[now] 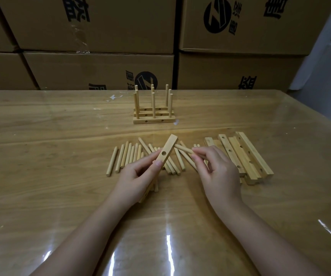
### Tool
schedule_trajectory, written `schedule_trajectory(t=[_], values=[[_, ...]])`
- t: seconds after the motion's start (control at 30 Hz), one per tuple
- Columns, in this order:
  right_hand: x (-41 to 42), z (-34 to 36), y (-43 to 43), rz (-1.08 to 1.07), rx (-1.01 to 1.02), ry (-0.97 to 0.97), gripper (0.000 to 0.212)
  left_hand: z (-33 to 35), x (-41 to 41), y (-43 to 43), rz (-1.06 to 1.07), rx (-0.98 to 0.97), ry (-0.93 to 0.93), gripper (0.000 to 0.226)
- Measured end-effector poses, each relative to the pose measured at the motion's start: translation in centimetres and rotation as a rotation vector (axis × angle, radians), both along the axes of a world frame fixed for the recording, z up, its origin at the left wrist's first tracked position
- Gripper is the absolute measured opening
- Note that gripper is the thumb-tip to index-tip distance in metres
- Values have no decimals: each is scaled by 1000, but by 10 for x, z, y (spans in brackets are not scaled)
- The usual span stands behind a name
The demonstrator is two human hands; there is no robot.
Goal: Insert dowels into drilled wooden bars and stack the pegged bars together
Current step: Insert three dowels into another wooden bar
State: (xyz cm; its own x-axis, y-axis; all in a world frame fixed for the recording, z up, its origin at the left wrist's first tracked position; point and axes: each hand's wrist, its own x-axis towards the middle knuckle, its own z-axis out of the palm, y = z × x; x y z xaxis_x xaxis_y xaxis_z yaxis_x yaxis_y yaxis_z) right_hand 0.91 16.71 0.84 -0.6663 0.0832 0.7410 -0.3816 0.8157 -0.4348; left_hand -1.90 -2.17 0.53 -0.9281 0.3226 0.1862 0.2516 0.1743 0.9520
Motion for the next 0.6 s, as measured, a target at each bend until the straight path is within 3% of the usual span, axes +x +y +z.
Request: schedule_trajectory(t=[0.6], values=[[4, -3, -4, 13, -134, -79, 16, 1, 3, 2, -12, -68, 81, 37]])
